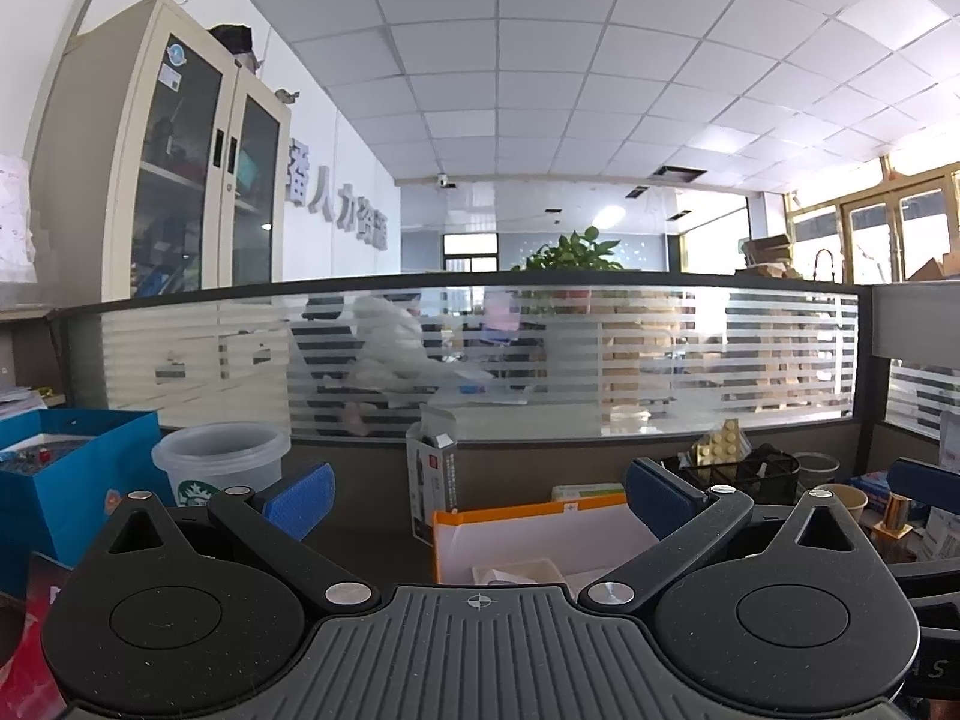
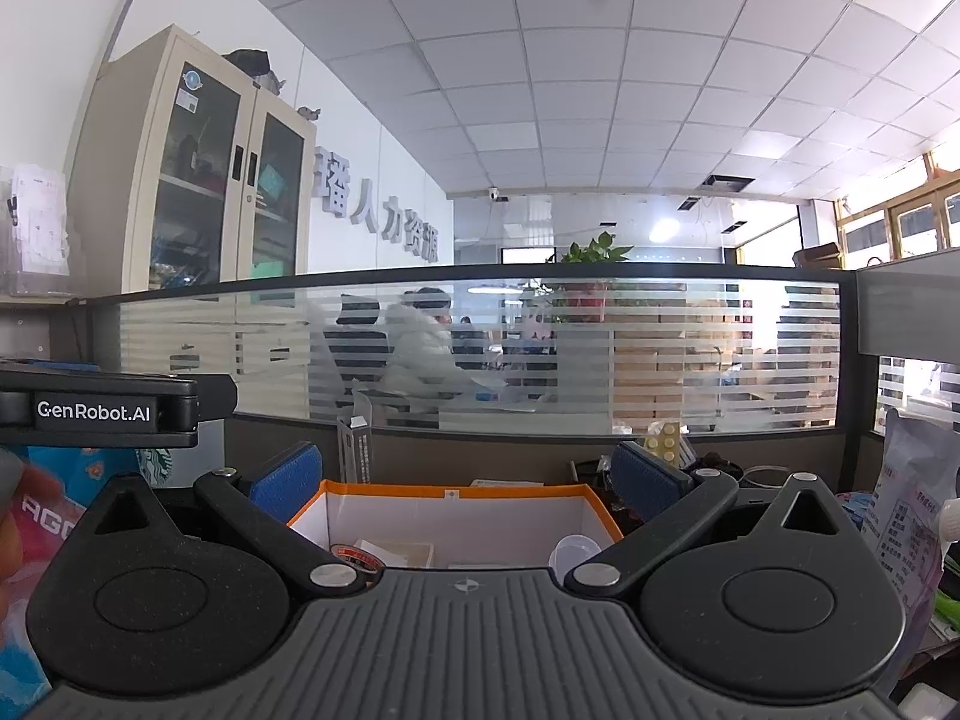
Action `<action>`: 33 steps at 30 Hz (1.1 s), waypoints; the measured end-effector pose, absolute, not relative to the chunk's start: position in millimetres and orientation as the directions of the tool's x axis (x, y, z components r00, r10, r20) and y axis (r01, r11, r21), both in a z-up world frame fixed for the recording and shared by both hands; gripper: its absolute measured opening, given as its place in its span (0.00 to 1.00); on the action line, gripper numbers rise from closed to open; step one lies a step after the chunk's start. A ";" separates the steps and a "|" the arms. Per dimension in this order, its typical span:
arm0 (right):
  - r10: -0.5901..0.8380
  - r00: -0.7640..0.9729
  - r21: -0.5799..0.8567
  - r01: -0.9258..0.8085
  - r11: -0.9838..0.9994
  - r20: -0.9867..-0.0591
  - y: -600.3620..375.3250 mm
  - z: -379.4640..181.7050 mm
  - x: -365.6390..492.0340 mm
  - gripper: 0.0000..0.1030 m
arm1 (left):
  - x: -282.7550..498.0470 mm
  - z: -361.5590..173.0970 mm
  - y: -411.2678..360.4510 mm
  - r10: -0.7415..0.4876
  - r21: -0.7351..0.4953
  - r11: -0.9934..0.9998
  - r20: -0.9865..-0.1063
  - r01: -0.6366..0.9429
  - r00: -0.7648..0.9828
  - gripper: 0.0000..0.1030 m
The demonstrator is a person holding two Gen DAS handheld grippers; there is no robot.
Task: Organize rigid objects
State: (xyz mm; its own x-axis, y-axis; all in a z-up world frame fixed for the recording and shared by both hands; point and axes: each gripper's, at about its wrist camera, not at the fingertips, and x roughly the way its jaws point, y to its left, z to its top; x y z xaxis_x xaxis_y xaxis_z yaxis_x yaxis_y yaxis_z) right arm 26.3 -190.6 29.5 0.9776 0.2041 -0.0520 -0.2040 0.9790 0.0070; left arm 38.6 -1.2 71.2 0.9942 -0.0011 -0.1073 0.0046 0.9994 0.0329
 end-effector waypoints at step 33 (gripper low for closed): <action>0.212 0.974 -0.001 -0.213 0.977 -0.081 -186.6 22.1 19.8 1.00 | 18.2 62.8 -9.5 0.026 0.113 0.993 0.024 -0.029 0.999 1.00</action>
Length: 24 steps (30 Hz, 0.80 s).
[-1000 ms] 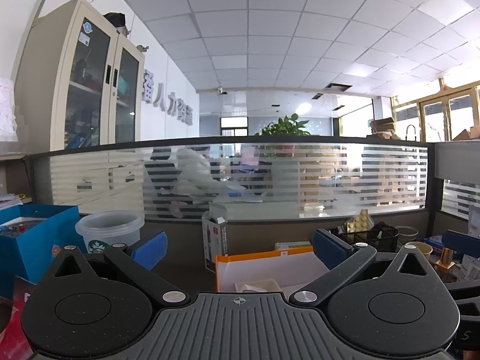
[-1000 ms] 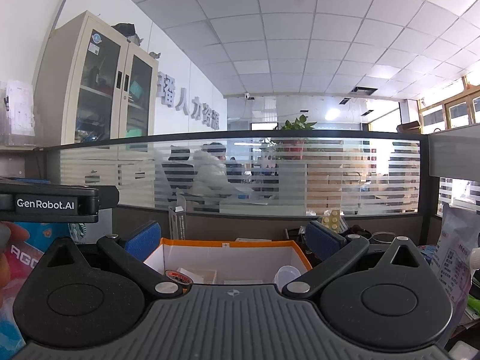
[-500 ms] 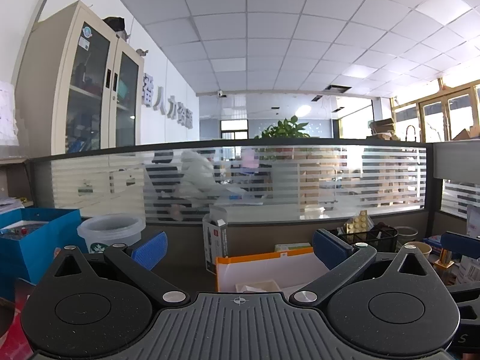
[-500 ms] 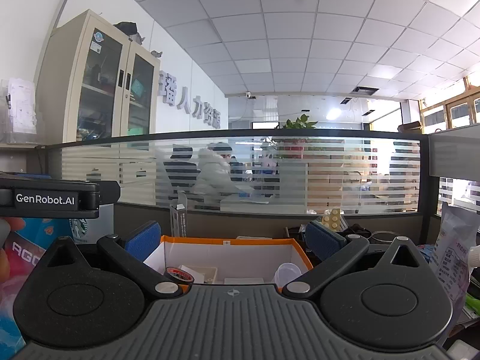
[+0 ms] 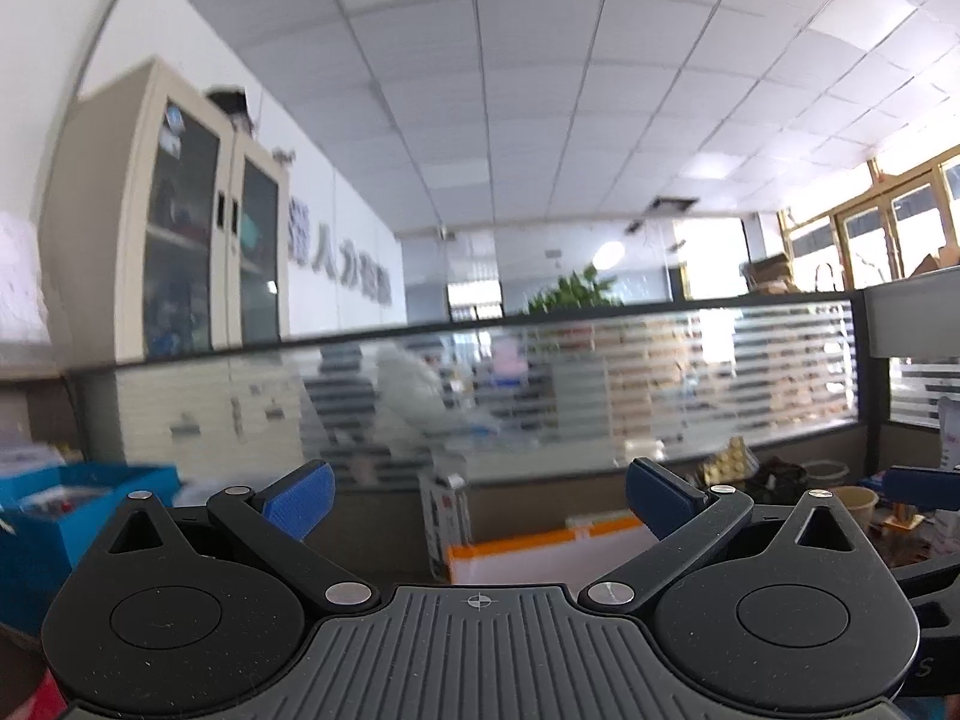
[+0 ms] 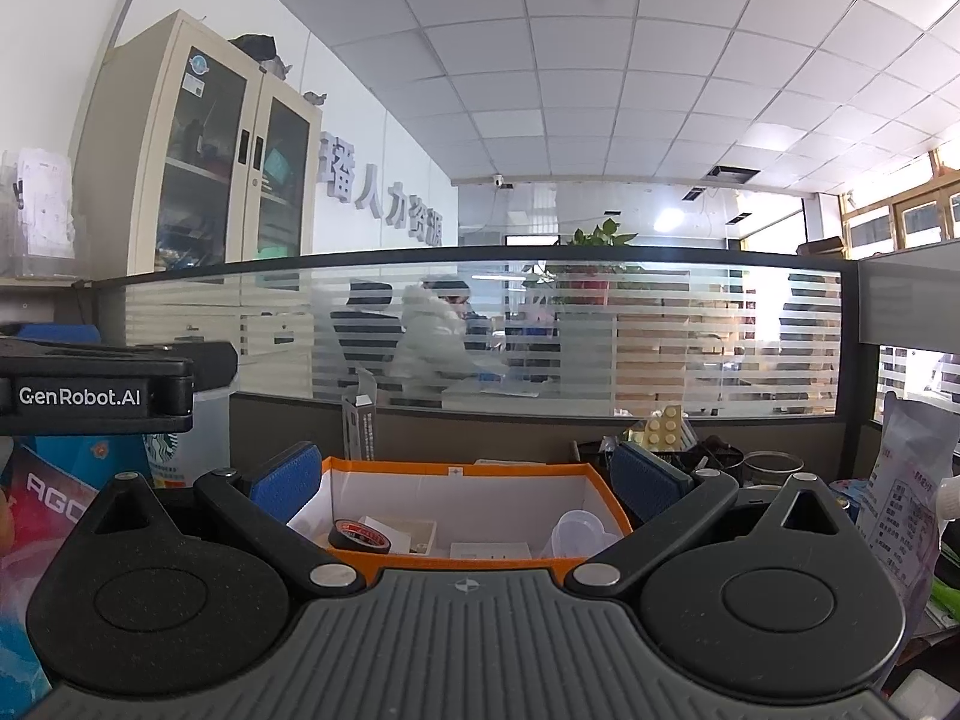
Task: Organize rigid objects
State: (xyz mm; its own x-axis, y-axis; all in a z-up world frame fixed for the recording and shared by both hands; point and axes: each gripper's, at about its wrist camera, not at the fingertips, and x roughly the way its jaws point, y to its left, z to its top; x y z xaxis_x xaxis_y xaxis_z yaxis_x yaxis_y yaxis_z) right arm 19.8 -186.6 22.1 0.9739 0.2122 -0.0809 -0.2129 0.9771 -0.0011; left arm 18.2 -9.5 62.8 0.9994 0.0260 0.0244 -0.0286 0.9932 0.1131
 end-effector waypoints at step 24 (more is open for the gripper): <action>0.237 0.964 -0.020 -0.241 0.970 -0.118 -175.4 12.5 18.2 1.00 | 9.7 44.1 11.4 0.058 0.067 0.996 0.045 -0.061 0.997 1.00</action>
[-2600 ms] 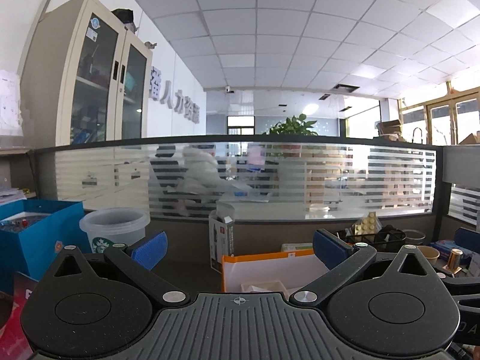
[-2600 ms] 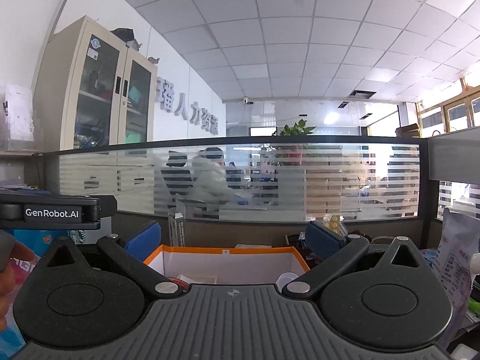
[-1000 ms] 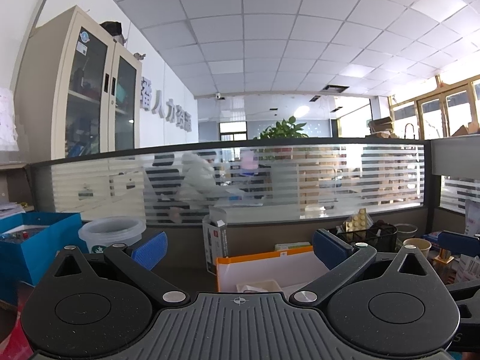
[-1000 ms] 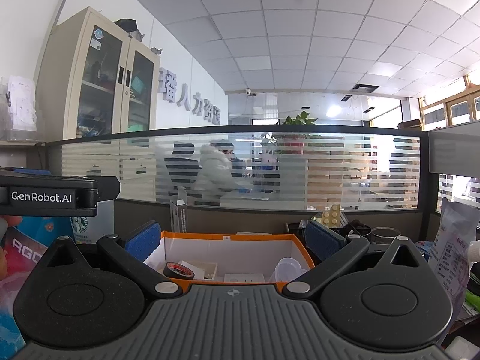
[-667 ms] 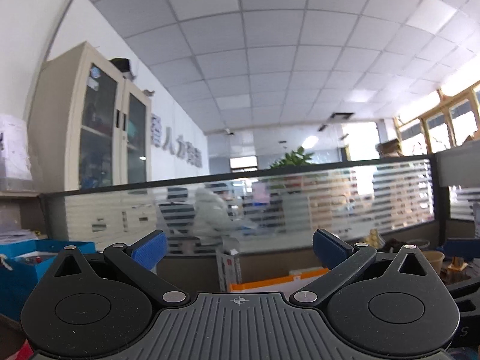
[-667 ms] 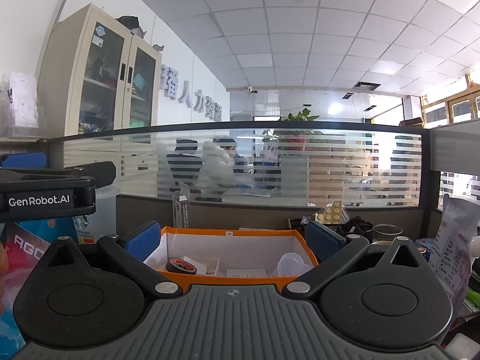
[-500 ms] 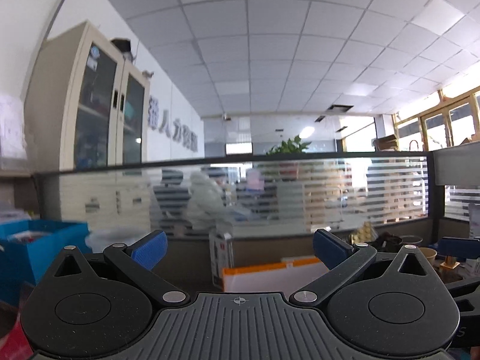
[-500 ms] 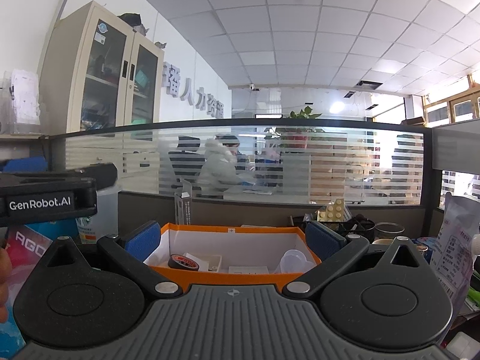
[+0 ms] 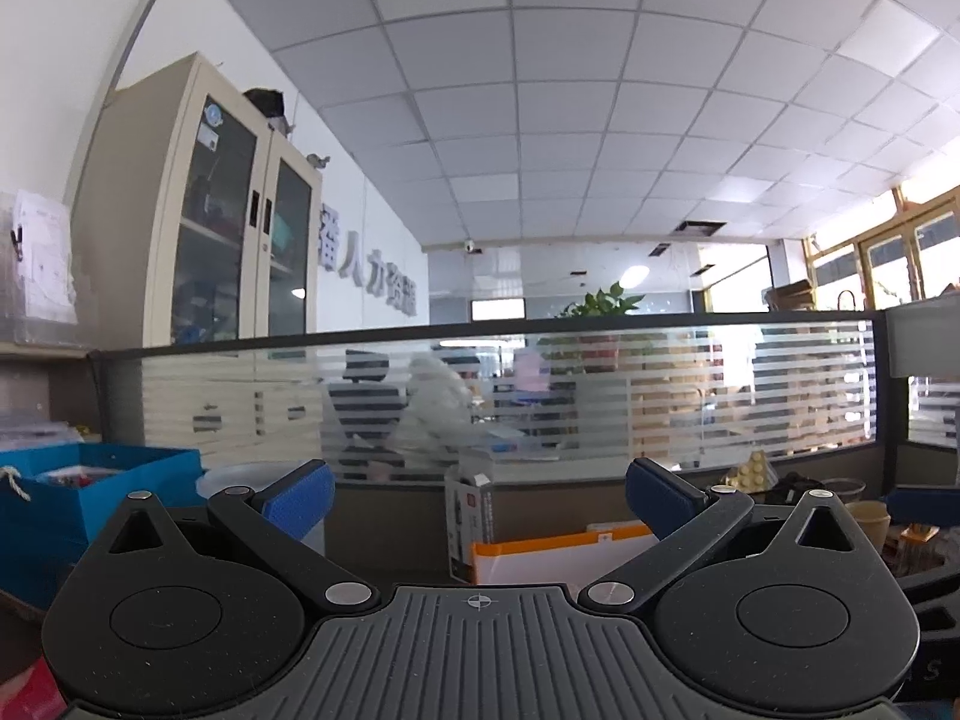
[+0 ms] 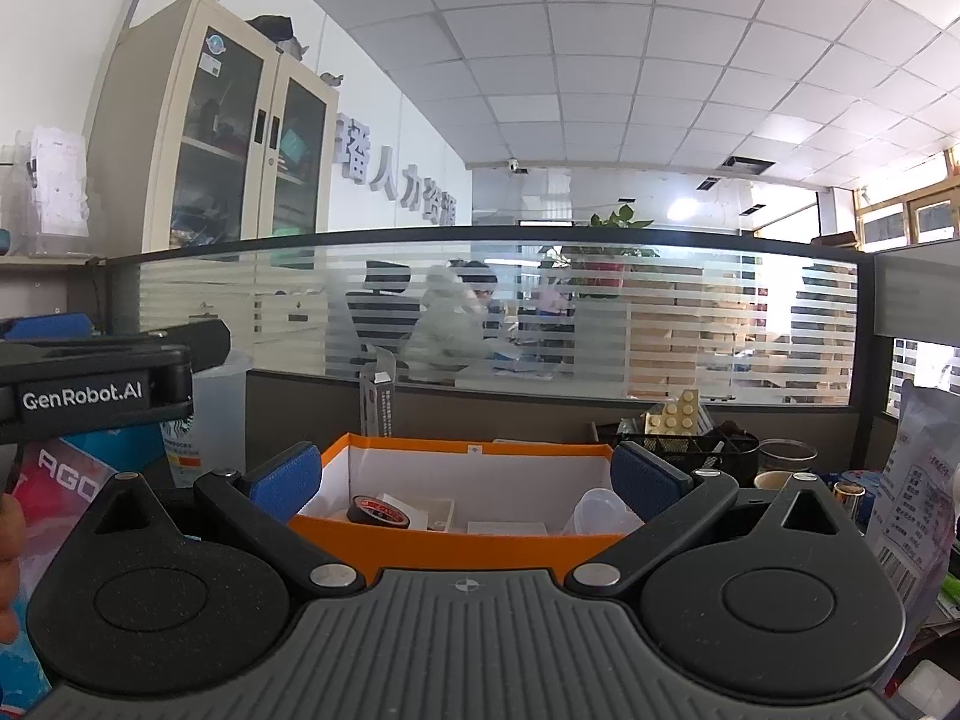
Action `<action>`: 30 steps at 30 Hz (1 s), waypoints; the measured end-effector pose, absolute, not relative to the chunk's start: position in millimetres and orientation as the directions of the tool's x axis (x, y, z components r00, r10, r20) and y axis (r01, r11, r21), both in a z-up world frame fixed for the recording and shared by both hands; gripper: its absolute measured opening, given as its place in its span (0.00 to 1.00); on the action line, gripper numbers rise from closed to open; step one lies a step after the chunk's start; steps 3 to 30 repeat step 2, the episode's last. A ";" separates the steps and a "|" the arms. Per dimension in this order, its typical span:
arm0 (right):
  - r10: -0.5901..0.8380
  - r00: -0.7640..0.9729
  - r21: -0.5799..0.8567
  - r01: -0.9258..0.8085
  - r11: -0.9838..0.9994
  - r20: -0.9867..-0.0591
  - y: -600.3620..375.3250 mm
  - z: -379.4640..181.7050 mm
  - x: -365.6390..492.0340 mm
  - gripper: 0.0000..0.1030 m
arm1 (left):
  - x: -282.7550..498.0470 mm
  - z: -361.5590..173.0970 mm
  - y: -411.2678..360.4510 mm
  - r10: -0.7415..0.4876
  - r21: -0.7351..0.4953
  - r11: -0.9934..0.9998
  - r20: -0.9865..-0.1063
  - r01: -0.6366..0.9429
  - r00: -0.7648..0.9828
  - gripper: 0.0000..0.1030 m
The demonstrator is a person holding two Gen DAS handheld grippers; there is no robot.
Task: Organize rigid objects
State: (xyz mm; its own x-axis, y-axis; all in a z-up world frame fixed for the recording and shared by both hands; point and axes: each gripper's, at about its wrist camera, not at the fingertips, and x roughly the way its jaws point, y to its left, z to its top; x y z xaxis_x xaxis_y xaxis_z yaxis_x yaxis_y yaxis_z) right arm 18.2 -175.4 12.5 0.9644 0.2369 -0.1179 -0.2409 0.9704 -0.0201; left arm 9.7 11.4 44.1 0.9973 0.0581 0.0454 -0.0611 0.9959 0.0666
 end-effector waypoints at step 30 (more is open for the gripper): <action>0.244 0.962 -0.025 -0.249 0.968 -0.127 -171.3 10.6 19.7 1.00 | 9.9 41.1 17.4 0.064 0.073 0.995 0.038 -0.067 0.997 1.00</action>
